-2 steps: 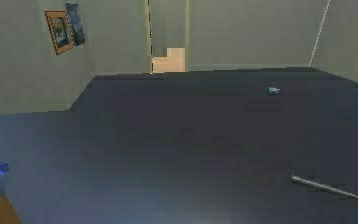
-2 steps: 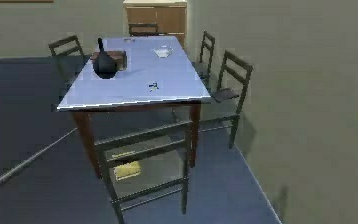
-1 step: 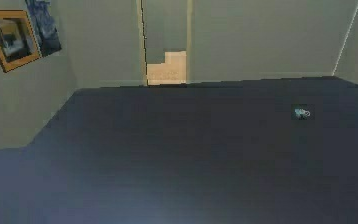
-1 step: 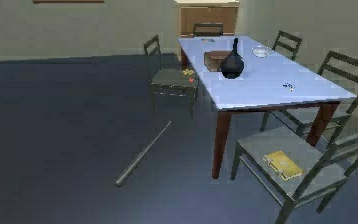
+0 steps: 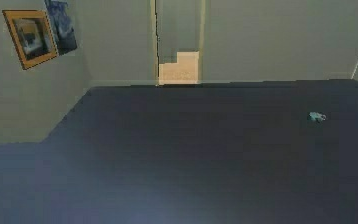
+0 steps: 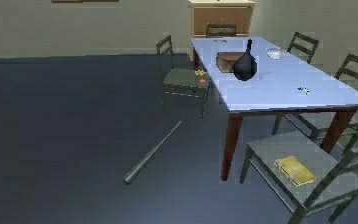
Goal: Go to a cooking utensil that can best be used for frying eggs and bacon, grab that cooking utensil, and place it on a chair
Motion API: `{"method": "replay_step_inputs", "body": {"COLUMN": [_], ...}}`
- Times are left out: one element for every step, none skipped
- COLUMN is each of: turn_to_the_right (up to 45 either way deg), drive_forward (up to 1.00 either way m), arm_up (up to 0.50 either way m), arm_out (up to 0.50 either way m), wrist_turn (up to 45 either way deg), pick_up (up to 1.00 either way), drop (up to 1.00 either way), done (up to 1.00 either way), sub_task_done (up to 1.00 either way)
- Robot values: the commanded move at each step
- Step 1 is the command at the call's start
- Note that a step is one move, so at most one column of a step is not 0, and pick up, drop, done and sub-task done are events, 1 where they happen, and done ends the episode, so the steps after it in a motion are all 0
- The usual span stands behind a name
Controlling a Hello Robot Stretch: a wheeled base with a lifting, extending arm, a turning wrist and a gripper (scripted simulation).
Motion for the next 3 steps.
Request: {"method": "replay_step_inputs", "body": {"turn_to_the_right": [0.0,0.0,0.0], "drive_forward": [1.00,1.00,1.00], "arm_up": [0.00,0.00,0.00], "arm_out": [0.00,0.00,0.00], "wrist_turn": [0.0,0.0,0.0], "pick_up": [0.00,0.00,0.00], "drop": [0.00,0.00,0.00], "done": [0.00,0.00,0.00], "sub_task_done": [0.00,0.00,0.00]}}
